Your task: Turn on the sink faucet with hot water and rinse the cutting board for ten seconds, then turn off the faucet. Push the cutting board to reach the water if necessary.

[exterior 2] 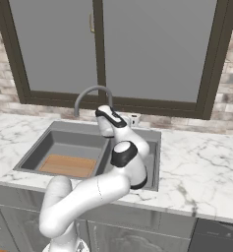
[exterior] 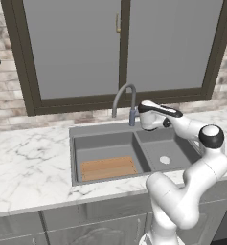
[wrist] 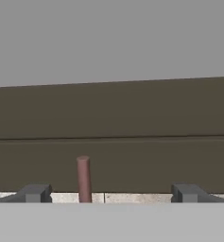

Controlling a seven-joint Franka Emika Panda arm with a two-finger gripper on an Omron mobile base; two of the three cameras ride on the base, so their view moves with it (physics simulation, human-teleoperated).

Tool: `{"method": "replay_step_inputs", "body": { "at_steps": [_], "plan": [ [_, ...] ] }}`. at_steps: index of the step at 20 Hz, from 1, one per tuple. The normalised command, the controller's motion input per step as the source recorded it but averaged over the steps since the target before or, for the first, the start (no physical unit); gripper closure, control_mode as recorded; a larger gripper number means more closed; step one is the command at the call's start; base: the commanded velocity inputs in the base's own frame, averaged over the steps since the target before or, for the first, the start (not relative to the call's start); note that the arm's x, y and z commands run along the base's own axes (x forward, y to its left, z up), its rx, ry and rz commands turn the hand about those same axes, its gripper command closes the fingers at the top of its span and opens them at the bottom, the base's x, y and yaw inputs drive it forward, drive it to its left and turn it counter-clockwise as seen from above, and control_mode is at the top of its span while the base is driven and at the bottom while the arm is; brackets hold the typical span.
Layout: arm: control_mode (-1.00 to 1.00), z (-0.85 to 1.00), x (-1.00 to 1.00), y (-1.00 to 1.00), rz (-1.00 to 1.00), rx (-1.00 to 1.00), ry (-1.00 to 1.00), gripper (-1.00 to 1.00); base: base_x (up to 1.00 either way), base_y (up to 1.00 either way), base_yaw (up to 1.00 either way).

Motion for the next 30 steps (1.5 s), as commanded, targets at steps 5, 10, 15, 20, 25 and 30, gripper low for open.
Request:
{"method": "replay_step_inputs", "body": {
  "at_steps": [5, 10, 15, 20, 25, 30],
  "plan": [
    [-1.00, 0.00, 0.07, 0.00, 0.00, 0.00, 0.00, -1.00, 0.00, 0.00, 0.00],
    [-1.00, 0.00, 0.06, 0.00, 0.00, 0.00, 0.00, -1.00, 0.00, 0.00, 0.00],
    [-1.00, -0.01, 0.07, 0.00, 0.00, 0.00, 0.00, -1.00, 0.00, 0.00, 0.00],
    [-1.00, -0.01, 0.12, 0.00, 0.00, 0.00, 0.00, -1.00, 0.00, 0.00, 0.00],
    [-1.00, 0.00, 0.05, 0.00, 0.00, 0.00, 0.00, -1.00, 0.00, 0.00, 0.00],
    [-1.00, 0.00, 0.04, -0.02, 0.00, 0.00, 0.00, -1.00, 0.00, 0.00, 0.00]
  ]
}}
